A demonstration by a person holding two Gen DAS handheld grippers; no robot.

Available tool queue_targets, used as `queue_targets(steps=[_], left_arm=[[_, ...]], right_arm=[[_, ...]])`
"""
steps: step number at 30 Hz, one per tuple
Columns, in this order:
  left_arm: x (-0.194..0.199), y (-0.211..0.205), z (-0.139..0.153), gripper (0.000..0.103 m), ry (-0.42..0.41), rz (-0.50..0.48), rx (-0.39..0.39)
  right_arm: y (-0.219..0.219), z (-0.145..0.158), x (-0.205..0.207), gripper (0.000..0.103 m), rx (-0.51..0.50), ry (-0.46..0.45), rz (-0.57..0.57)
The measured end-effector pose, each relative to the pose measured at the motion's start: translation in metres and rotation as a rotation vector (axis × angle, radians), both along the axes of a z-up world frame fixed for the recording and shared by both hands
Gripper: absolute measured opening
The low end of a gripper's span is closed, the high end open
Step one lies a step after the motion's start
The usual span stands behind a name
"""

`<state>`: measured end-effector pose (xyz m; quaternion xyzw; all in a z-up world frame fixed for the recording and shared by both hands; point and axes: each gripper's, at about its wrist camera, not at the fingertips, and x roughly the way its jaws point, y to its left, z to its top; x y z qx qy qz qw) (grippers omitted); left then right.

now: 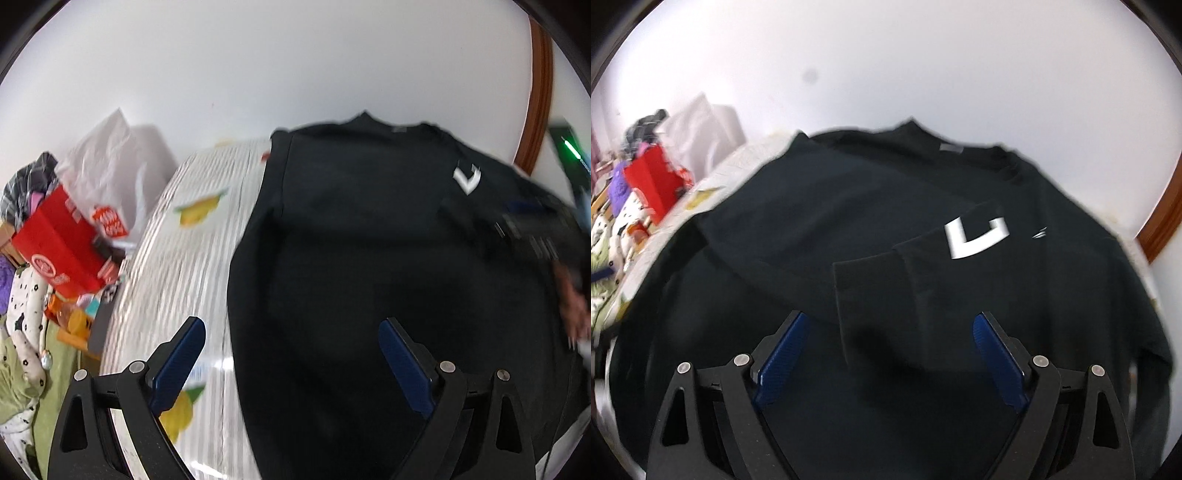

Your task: Fold small clothes

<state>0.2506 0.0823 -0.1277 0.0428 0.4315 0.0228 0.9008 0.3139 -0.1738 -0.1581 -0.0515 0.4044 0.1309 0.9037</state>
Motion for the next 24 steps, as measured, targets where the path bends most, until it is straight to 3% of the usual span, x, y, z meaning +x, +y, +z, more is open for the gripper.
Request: queue_targets(steps=[2, 4, 5, 7, 8, 9, 11, 15, 18, 21, 24], left_arm=[[-0.010, 0.004, -0.011, 0.095, -0.003, -0.004, 0.002], [-0.011, 0.005, -0.020, 0.095, 0.008, -0.007, -0.008], [-0.010, 0.006, -0.023, 0.095, 0.016, -0.005, -0.016], [-0.010, 0.007, -0.030, 0.095, 0.030, -0.005, -0.030], [-0.009, 0.008, -0.033, 0.095, 0.036, -0.003, -0.032], [-0.009, 0.010, -0.036, 0.095, 0.042, 0.005, -0.032], [-0.007, 0.013, -0.041, 0.095, 0.064, 0.028, -0.037], [-0.006, 0.022, -0.045, 0.095, 0.079, 0.051, -0.086], [-0.007, 0.025, -0.048, 0.095, 0.084, 0.056, -0.092], [-0.008, 0.027, -0.050, 0.095, 0.087, 0.064, -0.096], [-0.009, 0.027, -0.050, 0.095, 0.089, 0.070, -0.096]], right_arm=[[0.009, -0.012, 0.020, 0.090, 0.012, 0.033, -0.017], [0.018, -0.024, 0.033, 0.083, -0.024, 0.070, -0.025], [0.019, -0.026, 0.035, 0.071, -0.040, 0.067, -0.031], [0.017, -0.022, 0.035, 0.059, -0.042, 0.039, -0.027], [0.012, -0.018, 0.034, 0.036, -0.047, 0.033, -0.020], [0.005, -0.013, 0.032, 0.025, -0.032, 0.029, -0.009], [-0.023, 0.002, 0.030, 0.023, 0.007, 0.019, -0.030], [-0.103, 0.028, 0.029, 0.023, 0.009, -0.059, -0.180], [-0.175, 0.033, 0.041, 0.032, 0.016, -0.034, -0.332], [-0.204, 0.038, 0.040, 0.032, -0.070, -0.052, -0.432], [-0.208, 0.044, 0.027, 0.037, -0.001, -0.090, -0.396]])
